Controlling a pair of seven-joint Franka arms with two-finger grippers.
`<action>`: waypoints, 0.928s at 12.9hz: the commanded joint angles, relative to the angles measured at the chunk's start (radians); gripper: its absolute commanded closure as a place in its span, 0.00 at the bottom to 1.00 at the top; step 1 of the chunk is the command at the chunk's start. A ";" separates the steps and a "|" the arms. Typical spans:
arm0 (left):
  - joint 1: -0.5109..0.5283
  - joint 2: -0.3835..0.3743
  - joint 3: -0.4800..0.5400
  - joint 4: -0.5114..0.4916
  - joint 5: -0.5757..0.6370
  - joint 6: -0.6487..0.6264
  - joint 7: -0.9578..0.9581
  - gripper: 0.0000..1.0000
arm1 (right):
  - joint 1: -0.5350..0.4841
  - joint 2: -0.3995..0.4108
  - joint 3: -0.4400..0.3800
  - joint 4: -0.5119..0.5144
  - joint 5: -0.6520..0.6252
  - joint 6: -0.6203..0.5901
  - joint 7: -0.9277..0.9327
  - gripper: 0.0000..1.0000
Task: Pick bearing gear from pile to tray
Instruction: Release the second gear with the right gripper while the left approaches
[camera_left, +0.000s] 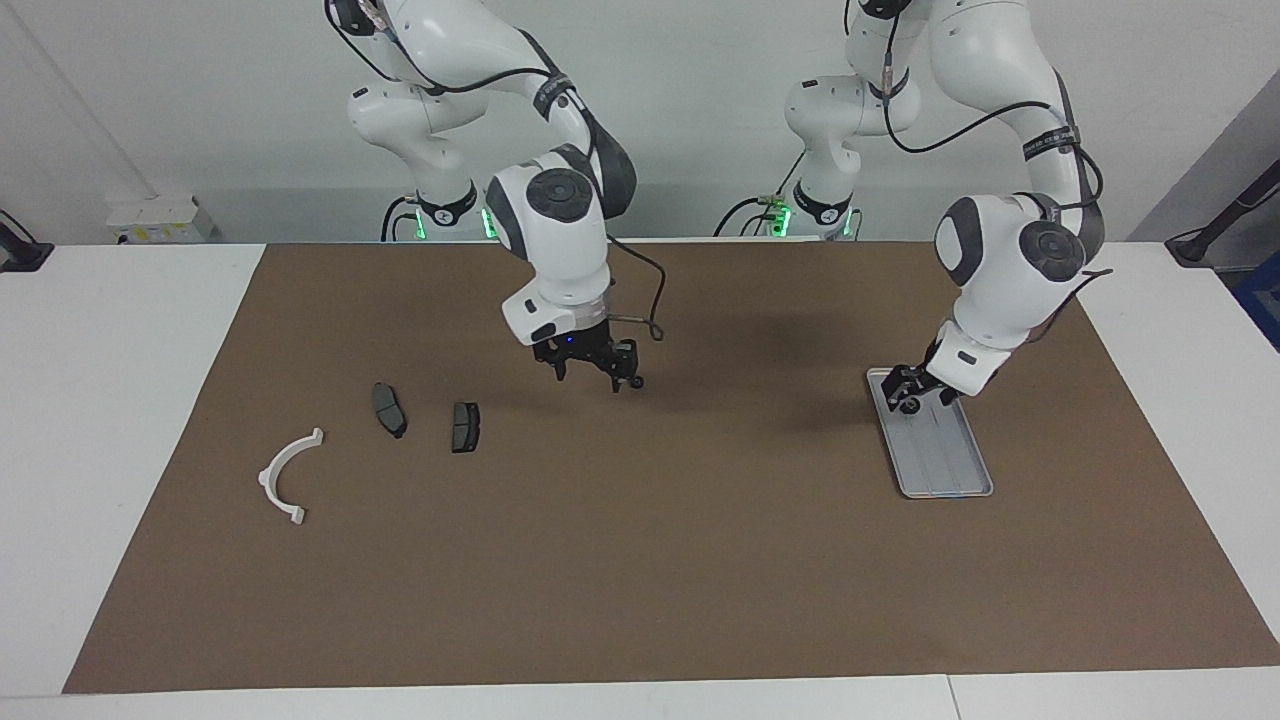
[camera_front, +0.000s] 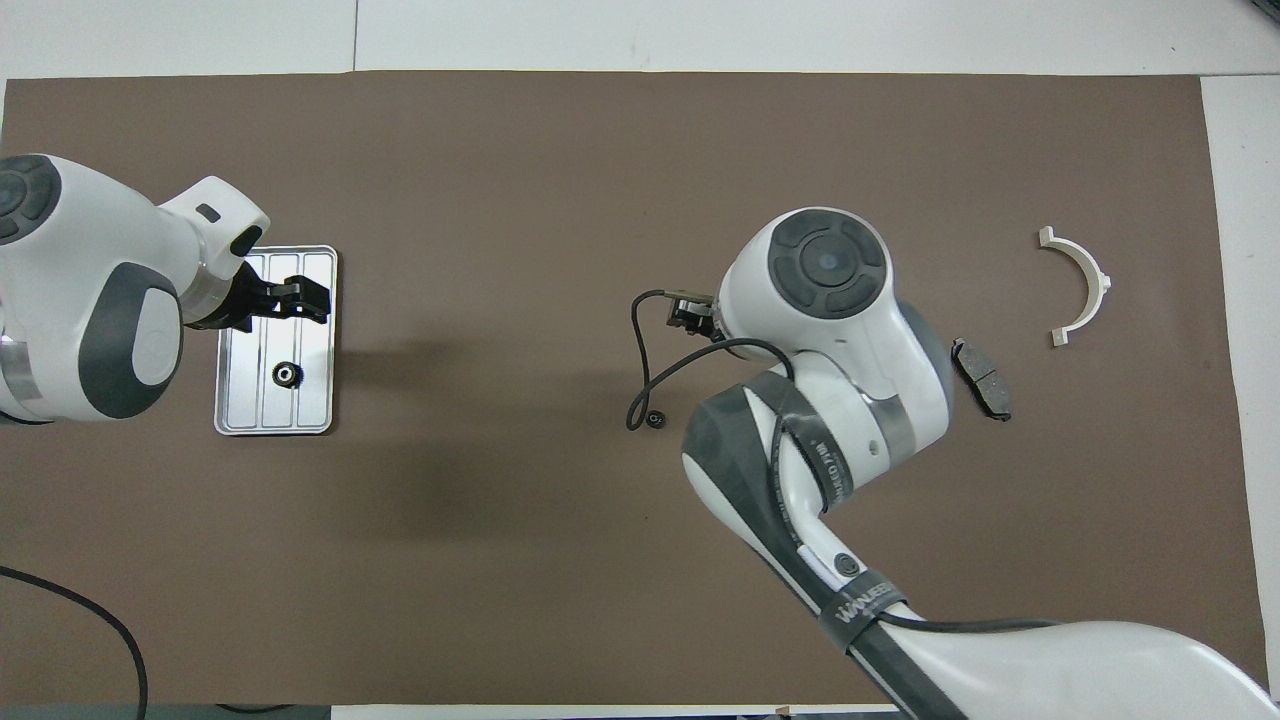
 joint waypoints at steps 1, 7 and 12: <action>-0.110 0.014 0.011 0.025 -0.013 -0.008 -0.180 0.00 | -0.125 -0.037 0.011 0.020 0.021 -0.047 -0.247 0.06; -0.429 0.053 0.014 0.067 -0.059 0.059 -0.704 0.00 | -0.380 -0.188 0.002 0.024 0.015 -0.203 -0.776 0.04; -0.666 0.211 0.018 0.159 -0.048 0.100 -0.997 0.00 | -0.397 -0.345 0.000 0.028 0.017 -0.395 -0.776 0.04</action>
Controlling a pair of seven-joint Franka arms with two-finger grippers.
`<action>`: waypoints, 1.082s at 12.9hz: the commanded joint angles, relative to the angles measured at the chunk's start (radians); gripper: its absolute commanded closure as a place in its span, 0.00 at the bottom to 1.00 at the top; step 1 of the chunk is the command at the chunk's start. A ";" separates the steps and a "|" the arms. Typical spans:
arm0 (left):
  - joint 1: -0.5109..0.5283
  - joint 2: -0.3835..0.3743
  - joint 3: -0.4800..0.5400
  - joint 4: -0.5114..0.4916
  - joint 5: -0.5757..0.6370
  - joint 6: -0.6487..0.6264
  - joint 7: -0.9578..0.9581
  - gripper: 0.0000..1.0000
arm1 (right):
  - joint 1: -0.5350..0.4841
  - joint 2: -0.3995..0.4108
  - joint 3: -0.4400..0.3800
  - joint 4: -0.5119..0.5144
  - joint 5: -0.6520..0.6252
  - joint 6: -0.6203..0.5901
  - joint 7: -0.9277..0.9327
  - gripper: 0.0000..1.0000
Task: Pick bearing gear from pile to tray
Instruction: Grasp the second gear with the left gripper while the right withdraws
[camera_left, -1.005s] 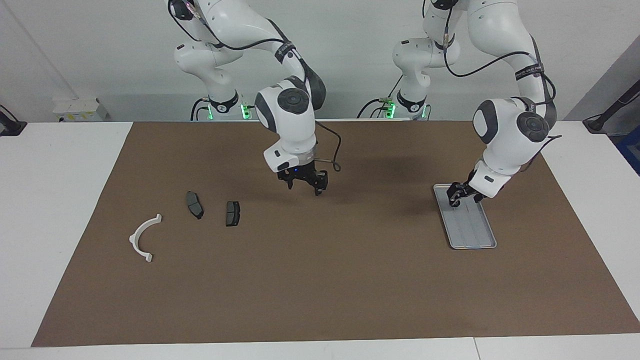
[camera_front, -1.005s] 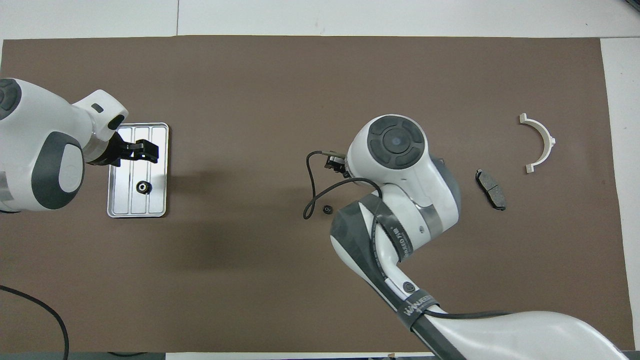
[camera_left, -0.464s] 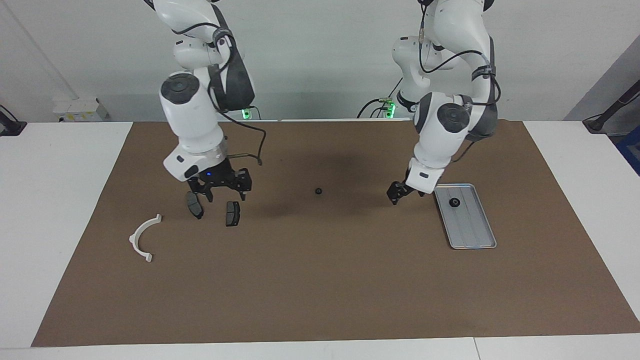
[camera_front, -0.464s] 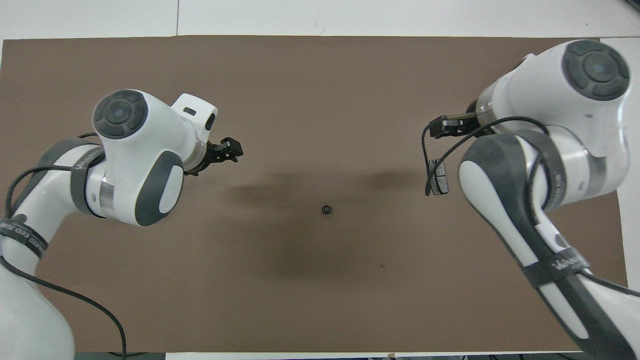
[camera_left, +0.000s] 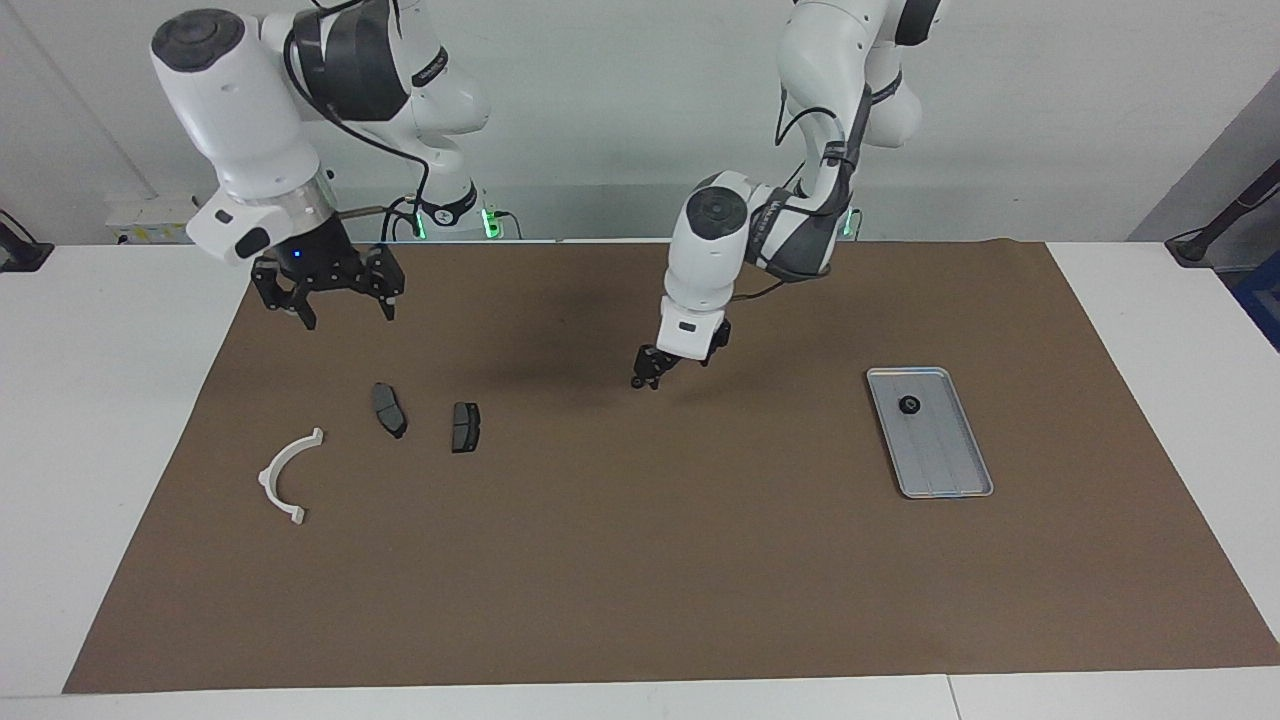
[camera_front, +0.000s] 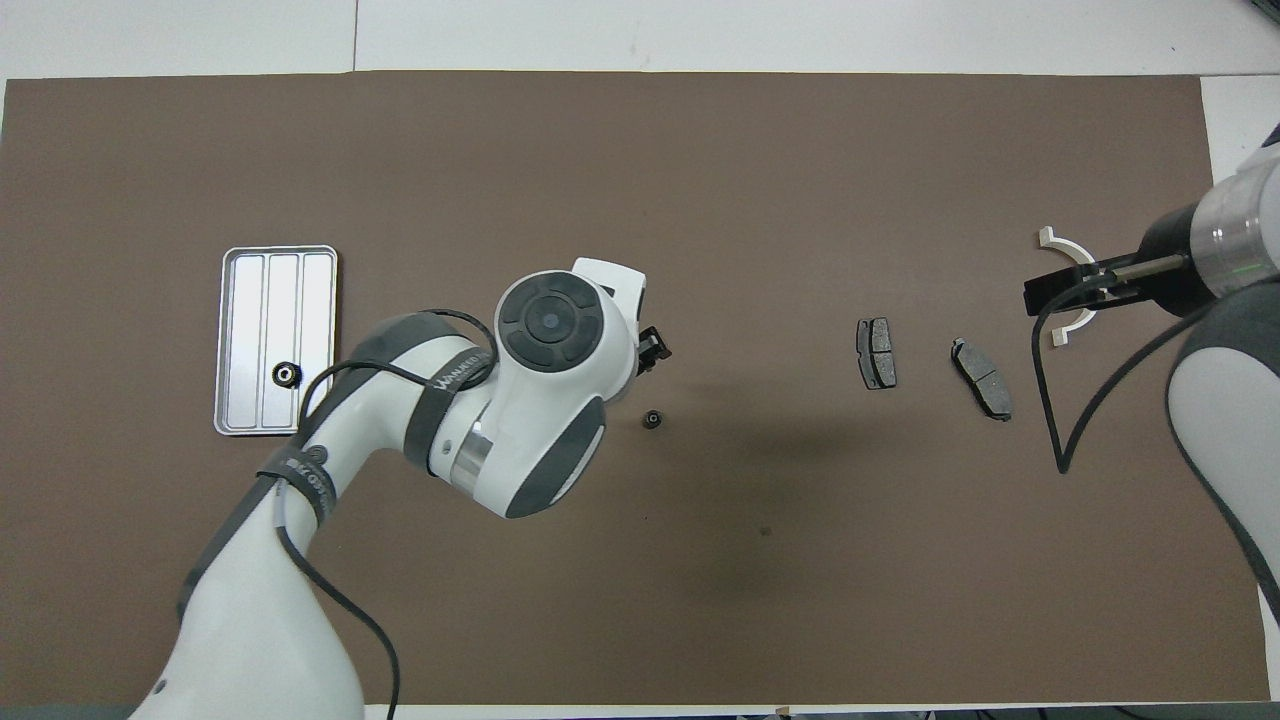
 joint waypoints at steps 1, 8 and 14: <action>-0.078 0.065 0.024 0.022 0.008 0.035 -0.063 0.00 | -0.013 -0.044 0.003 -0.016 0.018 -0.042 -0.010 0.04; -0.086 0.073 0.024 -0.024 0.014 0.088 -0.060 0.00 | -0.025 -0.075 -0.016 -0.030 0.021 -0.136 0.002 0.04; -0.095 0.075 0.023 -0.062 0.011 0.154 -0.062 0.09 | -0.025 -0.078 -0.016 -0.035 0.021 -0.185 0.002 0.03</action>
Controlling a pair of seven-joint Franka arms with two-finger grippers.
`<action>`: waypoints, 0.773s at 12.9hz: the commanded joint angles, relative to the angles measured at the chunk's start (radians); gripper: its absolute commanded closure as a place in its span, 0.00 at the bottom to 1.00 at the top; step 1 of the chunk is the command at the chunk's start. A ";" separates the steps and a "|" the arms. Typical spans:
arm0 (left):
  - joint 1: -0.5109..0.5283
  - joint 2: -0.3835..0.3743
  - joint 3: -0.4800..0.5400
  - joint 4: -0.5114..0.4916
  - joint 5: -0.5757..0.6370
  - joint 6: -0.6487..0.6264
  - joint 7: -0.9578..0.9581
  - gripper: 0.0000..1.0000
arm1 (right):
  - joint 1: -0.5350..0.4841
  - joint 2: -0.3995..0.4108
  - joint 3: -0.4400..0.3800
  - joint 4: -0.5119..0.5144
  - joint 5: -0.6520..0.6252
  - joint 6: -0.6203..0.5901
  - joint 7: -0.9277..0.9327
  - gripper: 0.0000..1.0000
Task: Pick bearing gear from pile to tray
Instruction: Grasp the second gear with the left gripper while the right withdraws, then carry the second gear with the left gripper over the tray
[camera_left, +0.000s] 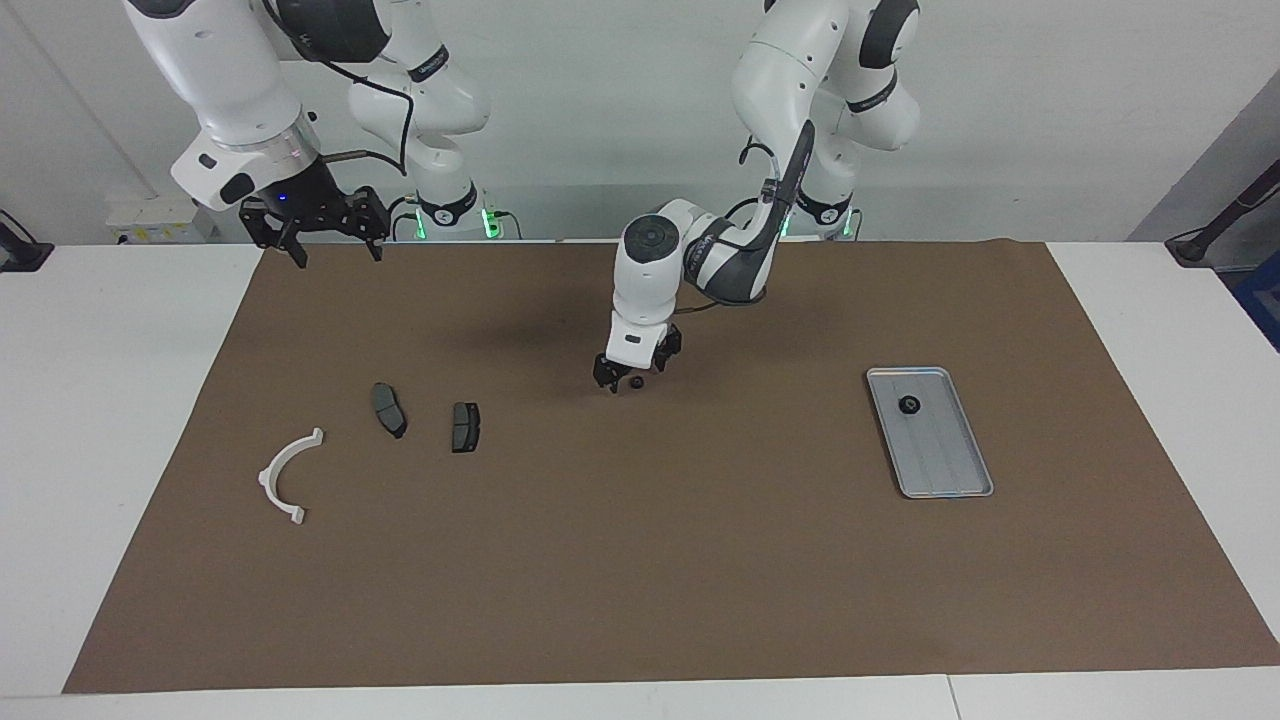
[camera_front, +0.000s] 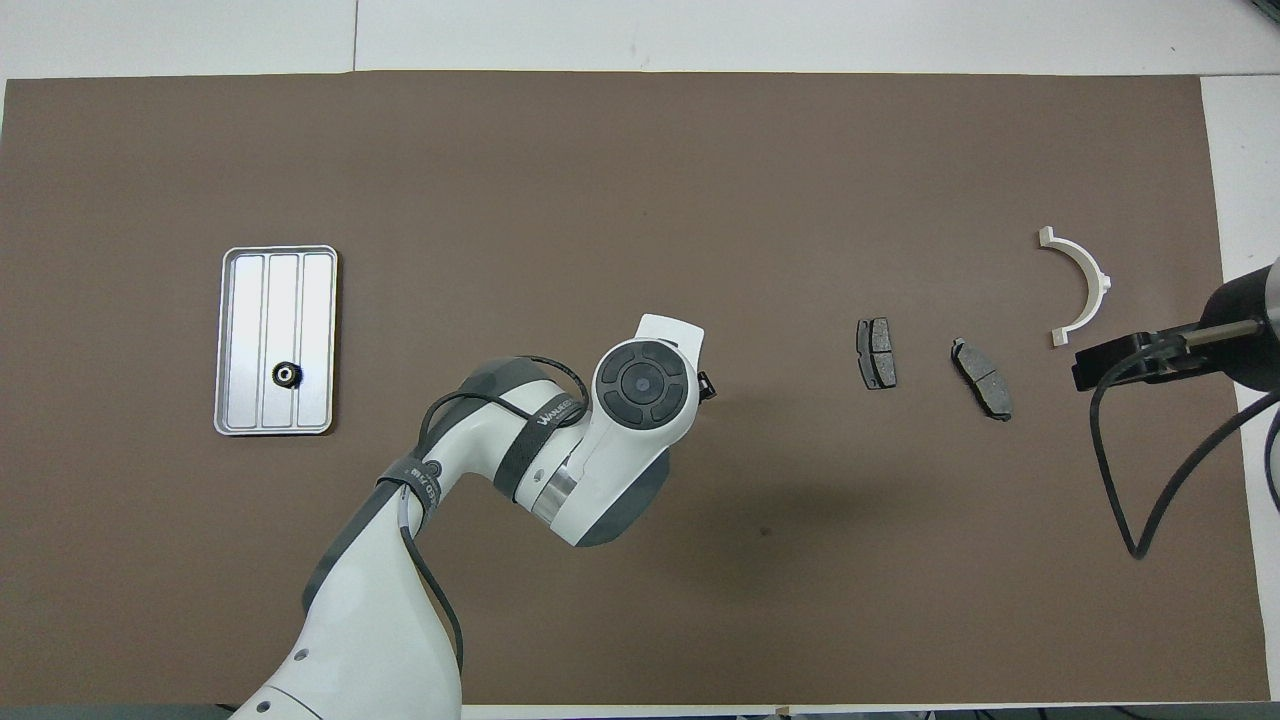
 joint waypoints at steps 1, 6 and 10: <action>-0.012 0.004 0.011 -0.016 0.009 0.036 -0.008 0.10 | -0.016 -0.025 0.007 -0.025 0.021 -0.010 0.003 0.03; -0.013 0.018 0.011 -0.008 0.009 0.018 -0.008 0.27 | -0.015 -0.030 0.007 -0.026 0.021 -0.010 0.001 0.03; -0.015 0.018 0.011 -0.010 0.009 0.001 -0.008 0.88 | -0.018 -0.030 0.007 -0.026 0.021 -0.012 -0.003 0.03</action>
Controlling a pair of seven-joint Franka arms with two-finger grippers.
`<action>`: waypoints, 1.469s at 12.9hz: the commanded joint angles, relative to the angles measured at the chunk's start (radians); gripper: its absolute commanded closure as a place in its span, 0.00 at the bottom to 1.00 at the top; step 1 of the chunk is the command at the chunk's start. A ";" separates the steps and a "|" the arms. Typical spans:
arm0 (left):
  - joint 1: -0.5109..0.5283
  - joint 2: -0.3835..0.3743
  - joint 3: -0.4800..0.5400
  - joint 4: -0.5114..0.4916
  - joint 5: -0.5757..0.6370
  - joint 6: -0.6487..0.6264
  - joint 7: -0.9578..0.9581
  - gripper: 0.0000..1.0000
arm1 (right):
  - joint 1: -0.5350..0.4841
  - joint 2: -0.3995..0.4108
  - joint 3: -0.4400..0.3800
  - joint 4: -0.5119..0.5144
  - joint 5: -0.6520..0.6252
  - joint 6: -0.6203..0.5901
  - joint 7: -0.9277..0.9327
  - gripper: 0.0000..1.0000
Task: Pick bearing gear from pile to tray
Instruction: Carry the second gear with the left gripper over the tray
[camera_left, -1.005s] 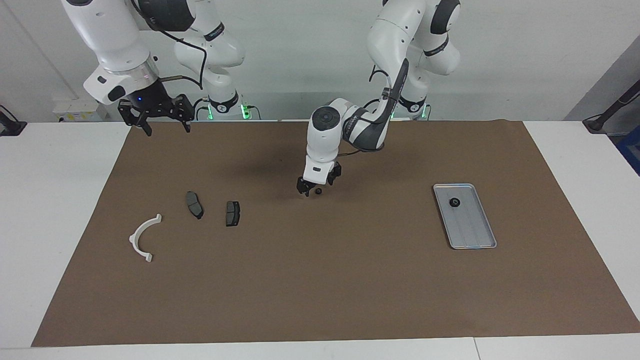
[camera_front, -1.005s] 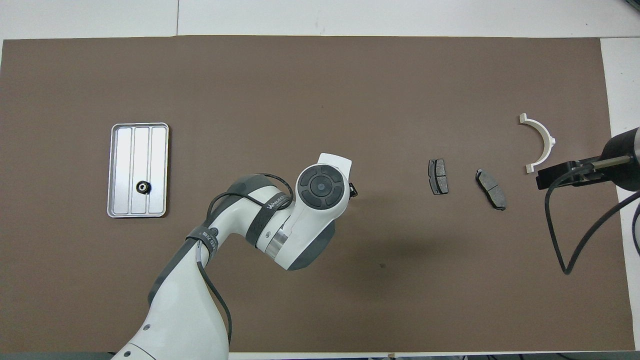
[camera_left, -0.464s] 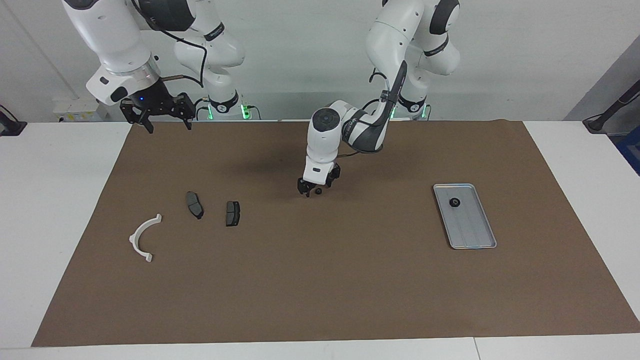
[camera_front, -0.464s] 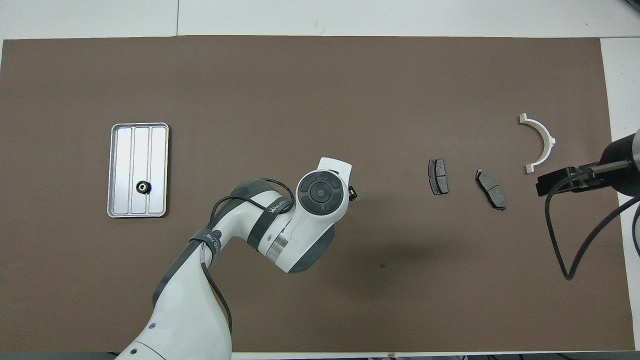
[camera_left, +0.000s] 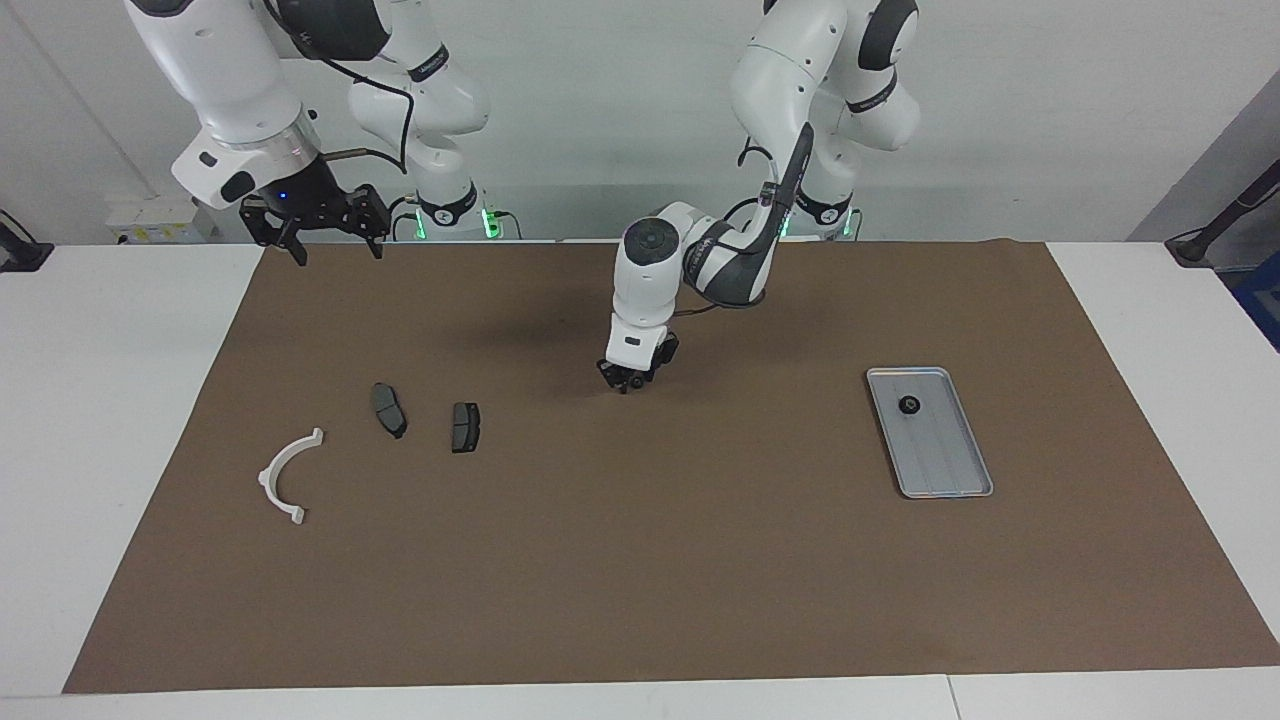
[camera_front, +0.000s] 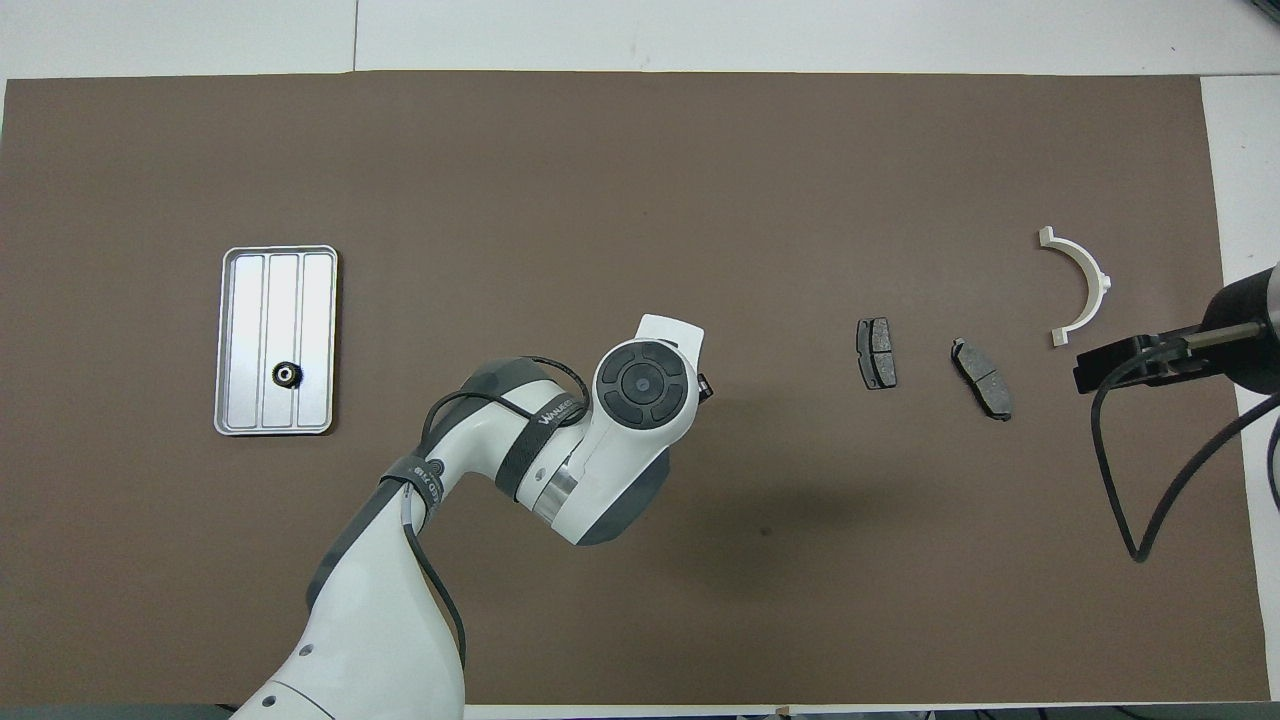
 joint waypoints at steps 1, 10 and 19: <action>-0.015 0.011 0.011 -0.010 0.008 -0.006 -0.008 0.99 | -0.018 -0.025 0.007 -0.025 0.021 -0.011 -0.005 0.03; 0.197 -0.109 0.014 0.053 0.014 -0.305 0.200 1.00 | -0.016 -0.026 0.007 -0.025 0.021 -0.008 0.000 0.03; 0.628 -0.141 0.016 0.027 0.019 -0.227 0.885 1.00 | -0.007 -0.026 0.007 -0.025 0.021 0.007 0.097 0.03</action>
